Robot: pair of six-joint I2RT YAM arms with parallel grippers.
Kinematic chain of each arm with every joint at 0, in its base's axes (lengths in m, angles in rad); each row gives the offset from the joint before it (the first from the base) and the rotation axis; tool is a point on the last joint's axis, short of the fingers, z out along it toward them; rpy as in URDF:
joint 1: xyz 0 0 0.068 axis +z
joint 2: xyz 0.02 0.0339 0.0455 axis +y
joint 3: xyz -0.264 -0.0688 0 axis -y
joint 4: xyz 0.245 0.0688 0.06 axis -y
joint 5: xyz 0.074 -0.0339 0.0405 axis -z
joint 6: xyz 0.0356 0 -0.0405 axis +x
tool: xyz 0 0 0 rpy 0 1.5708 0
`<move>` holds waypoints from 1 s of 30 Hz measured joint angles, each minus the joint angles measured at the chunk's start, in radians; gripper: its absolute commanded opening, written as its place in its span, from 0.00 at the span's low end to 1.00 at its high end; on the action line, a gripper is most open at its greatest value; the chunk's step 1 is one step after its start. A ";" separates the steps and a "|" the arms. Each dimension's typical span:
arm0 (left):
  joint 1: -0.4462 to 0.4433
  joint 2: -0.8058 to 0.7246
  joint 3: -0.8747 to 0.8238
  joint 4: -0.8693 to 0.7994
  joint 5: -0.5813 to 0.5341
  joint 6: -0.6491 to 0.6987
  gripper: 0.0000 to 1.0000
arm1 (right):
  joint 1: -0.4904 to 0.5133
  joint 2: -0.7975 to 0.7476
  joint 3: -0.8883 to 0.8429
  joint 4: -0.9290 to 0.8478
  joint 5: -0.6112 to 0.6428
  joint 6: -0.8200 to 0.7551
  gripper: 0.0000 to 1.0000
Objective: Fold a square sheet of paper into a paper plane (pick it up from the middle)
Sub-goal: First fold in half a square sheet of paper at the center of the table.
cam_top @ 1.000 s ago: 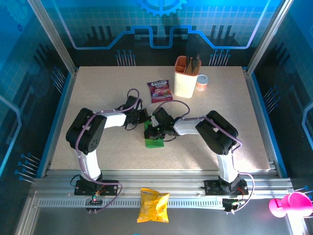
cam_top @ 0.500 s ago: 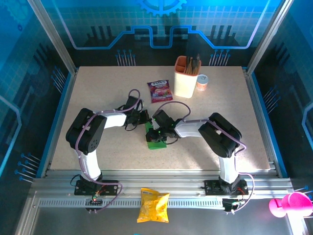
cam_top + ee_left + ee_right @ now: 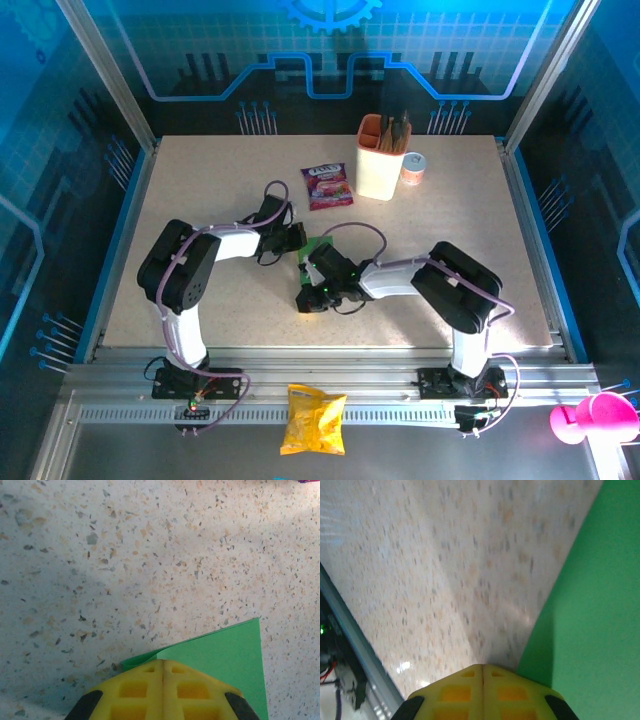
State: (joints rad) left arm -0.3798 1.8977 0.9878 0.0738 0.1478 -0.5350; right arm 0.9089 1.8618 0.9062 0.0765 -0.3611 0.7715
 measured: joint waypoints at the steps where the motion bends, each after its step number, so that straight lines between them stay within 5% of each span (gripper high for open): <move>1: 0.000 0.000 0.000 0.002 -0.001 0.000 0.00 | 0.001 -0.012 -0.016 0.004 -0.005 0.004 0.00; 16: -0.008 -0.125 -0.043 -0.071 0.019 -0.015 0.00 | -0.125 -0.352 -0.131 -0.105 0.007 0.040 0.00; 30: -0.058 -0.321 -0.230 -0.038 0.108 -0.132 0.00 | -0.103 -0.079 0.006 0.000 -0.016 0.101 0.00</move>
State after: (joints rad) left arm -0.4374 1.5764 0.7574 0.0360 0.2558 -0.6670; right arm 0.8055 1.7828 0.9119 0.0761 -0.3767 0.8722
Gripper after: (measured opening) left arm 0.052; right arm 0.061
